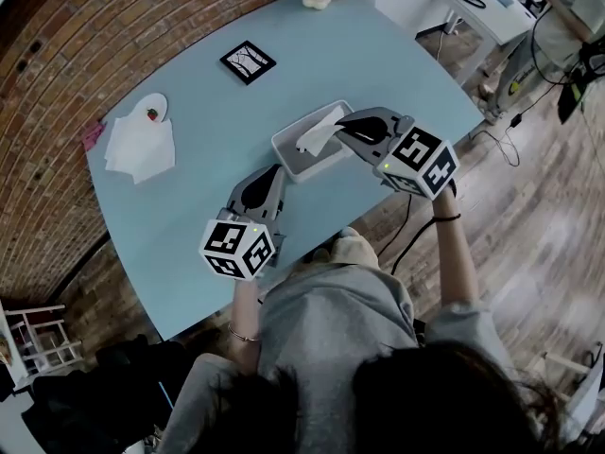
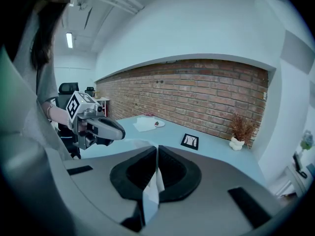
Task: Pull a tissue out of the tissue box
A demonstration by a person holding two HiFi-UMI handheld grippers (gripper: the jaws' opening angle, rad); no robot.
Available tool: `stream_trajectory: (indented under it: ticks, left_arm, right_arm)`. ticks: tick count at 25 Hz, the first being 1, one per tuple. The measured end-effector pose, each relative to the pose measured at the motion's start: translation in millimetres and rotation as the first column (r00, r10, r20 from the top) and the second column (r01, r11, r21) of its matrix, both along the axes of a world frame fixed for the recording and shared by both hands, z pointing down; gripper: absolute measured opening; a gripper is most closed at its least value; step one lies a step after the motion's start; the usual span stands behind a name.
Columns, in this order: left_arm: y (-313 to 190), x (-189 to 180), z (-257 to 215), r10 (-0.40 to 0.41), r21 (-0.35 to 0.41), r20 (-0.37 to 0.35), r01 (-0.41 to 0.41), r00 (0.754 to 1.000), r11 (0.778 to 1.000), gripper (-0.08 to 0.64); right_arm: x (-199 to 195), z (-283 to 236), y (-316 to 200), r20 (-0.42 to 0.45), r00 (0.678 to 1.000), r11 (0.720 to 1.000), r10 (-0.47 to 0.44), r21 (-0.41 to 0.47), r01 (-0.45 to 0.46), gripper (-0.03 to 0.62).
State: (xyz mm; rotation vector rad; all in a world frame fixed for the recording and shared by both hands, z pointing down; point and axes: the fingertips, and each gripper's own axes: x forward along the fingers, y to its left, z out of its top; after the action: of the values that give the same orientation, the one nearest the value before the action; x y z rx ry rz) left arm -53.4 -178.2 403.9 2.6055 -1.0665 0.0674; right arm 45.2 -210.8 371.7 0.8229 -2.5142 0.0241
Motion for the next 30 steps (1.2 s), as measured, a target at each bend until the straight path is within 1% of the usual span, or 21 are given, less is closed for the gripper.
stream_trajectory:
  ticks: [6, 13, 18, 26, 30]
  left_arm:
    - [5.0, 3.0, -1.2, 0.011, 0.016, 0.001, -0.011, 1.000, 1.000, 0.003]
    - [11.3, 7.3, -5.2, 0.027, 0.040, -0.010, -0.026, 1.000, 0.999, 0.003]
    - [15.7, 10.1, -8.7, 0.036, 0.054, -0.018, -0.035, 0.999, 0.998, 0.003]
    - [25.2, 11.1, -15.7, 0.049, 0.096, -0.034, -0.045, 0.998, 0.994, 0.003]
    - [31.6, 11.0, -15.7, 0.054, 0.106, -0.023, -0.051, 0.998, 0.993, 0.003]
  right_arm:
    - [1.8, -9.5, 12.0, 0.105, 0.993, 0.998, 0.047, 0.023, -0.050, 0.002]
    - [9.0, -16.2, 27.3, 0.207, 0.973, 0.993, 0.107, 0.031, -0.116, 0.002]
    - [12.2, -19.2, 39.1, 0.251, 0.958, 0.988, 0.137, 0.036, -0.151, 0.002]
    - [11.2, -20.4, 57.1, 0.295, 0.941, 0.981, 0.167, 0.047, -0.189, 0.002]
    - [9.7, -18.0, 67.1, 0.315, 0.933, 0.979, 0.176, 0.040, -0.198, 0.002]
